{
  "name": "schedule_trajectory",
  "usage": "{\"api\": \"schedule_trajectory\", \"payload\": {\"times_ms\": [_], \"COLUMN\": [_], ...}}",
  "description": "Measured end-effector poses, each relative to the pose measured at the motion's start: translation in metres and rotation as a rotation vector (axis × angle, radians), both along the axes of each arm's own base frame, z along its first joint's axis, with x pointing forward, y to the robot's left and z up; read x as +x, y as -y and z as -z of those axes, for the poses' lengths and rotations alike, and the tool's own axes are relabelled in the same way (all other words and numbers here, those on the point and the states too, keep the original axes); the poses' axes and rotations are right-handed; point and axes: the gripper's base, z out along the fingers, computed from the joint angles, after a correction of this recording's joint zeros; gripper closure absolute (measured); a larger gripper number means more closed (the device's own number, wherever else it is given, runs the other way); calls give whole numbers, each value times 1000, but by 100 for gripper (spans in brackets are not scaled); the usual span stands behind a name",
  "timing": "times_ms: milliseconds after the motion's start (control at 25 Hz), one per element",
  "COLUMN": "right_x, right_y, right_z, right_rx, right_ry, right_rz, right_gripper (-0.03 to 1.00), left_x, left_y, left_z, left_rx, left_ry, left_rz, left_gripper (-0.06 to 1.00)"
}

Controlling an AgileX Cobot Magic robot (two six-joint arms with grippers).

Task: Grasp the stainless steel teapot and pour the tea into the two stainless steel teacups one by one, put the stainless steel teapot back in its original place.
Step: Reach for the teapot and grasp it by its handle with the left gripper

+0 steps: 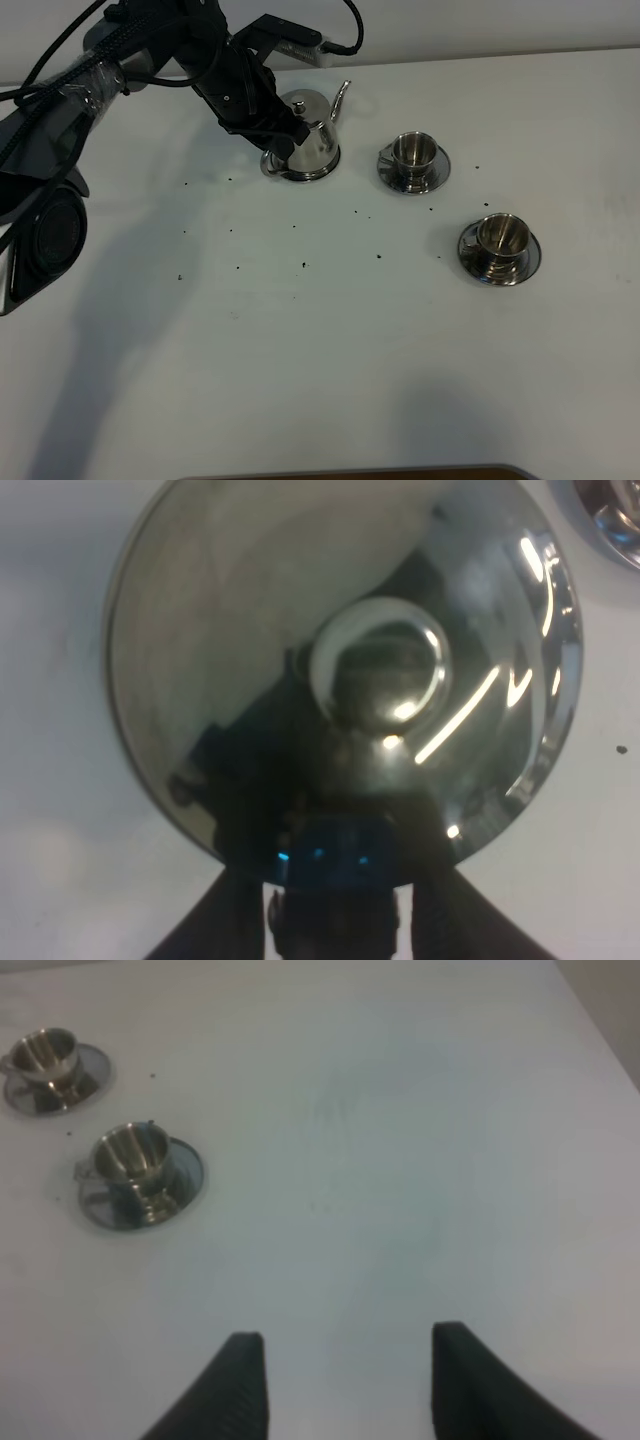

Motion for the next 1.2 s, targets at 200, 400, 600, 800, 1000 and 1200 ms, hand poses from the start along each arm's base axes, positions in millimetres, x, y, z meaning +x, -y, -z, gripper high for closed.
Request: {"api": "schedule_trajectory", "payload": {"times_ms": [200,400,600,800,1000,1200], "right_x": [0,0,0,0,0,0], "right_y": [0,0,0,0,0,0], "right_z": [0,0,0,0,0,0], "right_rx": [0,0,0,0,0,0], "right_ry": [0,0,0,0,0,0], "right_rz": [0,0,0,0,0,0], "right_gripper": [58,58,58,58,58,58], "left_x": [0,0,-2,-2,0,-1], "left_y": [-1,-3,-4,-6,-8,-4], "left_z": [-1,-9,-12,-12,-15,-15], "left_rx": [8,34,43,69,89,91], "left_ry": [0,-1,-23,-27,-9,-9], "left_rz": [-11,-1,2,-6,-18,-11], "left_gripper": [53,53,53,54,54,54]}}
